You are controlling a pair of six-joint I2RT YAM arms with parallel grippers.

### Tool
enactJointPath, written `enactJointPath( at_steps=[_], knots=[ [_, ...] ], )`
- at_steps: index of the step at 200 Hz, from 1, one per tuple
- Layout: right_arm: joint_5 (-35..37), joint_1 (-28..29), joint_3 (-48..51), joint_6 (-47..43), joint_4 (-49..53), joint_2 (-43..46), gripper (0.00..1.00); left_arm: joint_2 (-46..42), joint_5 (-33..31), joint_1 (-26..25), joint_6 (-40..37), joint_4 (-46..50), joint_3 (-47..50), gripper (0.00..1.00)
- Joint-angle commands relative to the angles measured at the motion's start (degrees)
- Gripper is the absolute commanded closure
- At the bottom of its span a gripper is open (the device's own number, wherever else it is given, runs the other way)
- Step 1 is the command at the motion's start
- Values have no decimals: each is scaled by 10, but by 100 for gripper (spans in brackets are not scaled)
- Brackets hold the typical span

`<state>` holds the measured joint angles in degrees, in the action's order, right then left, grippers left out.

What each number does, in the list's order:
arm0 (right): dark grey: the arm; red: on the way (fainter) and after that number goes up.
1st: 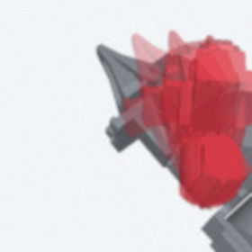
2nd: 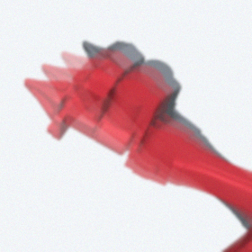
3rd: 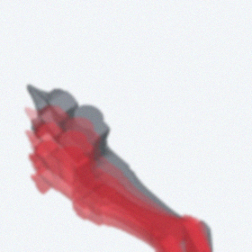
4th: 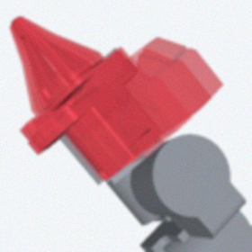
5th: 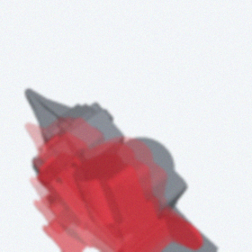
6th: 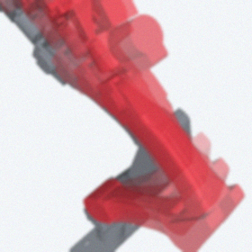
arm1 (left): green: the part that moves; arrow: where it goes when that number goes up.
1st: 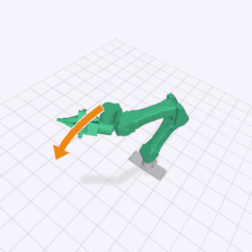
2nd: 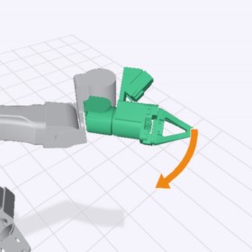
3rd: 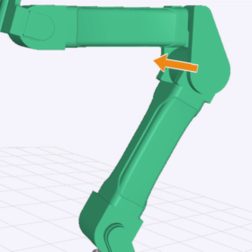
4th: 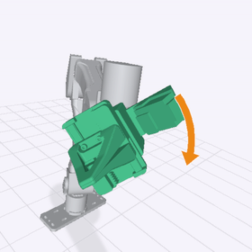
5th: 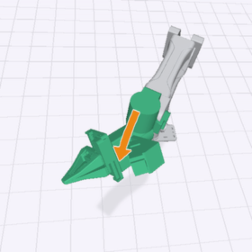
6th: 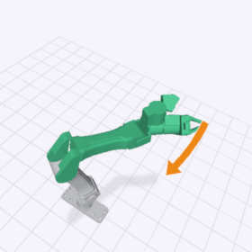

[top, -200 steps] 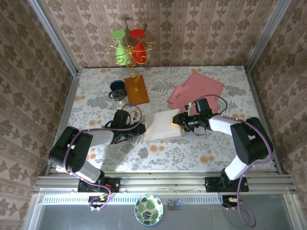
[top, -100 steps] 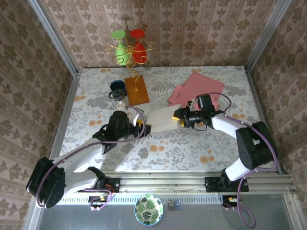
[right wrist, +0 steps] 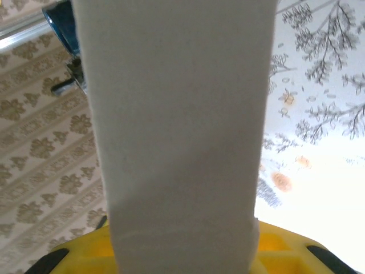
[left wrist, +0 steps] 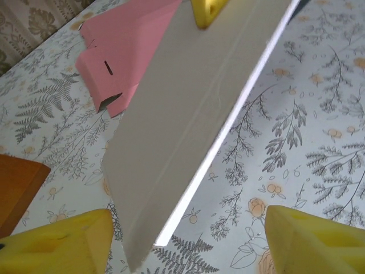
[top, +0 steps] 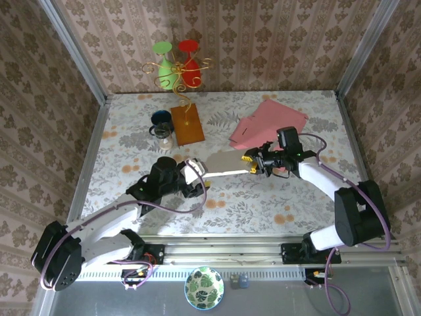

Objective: Fold the paper box

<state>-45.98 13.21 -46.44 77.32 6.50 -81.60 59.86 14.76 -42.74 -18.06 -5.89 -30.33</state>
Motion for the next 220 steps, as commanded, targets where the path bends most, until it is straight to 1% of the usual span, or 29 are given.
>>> enactJointPath(
  at_steps=[1,25,39,58,97,144,180,202,220],
  knots=[
    [-30,-7,15,90,58,45,68,6,14,-6,-74,9,-26,25],
    [-49,-12,27,147,87,69,71,13,-3,-8,-99,15,-33,21],
    [-57,-15,28,156,113,78,71,15,-6,-8,-108,2,-28,20],
    [-64,-20,34,173,130,86,70,22,22,-10,-110,2,-31,19],
    [-76,-27,65,217,106,81,72,39,68,-20,-118,18,-37,20],
    [-96,-43,86,217,85,49,72,65,115,-21,-128,48,-59,21],
    [-105,-55,96,213,86,36,72,107,113,-8,-136,48,-77,21],
    [-112,-62,99,205,97,25,72,136,88,-5,-132,39,-93,23],
    [-114,-73,106,197,105,22,70,156,93,-3,-139,38,-107,25]
  ],
)
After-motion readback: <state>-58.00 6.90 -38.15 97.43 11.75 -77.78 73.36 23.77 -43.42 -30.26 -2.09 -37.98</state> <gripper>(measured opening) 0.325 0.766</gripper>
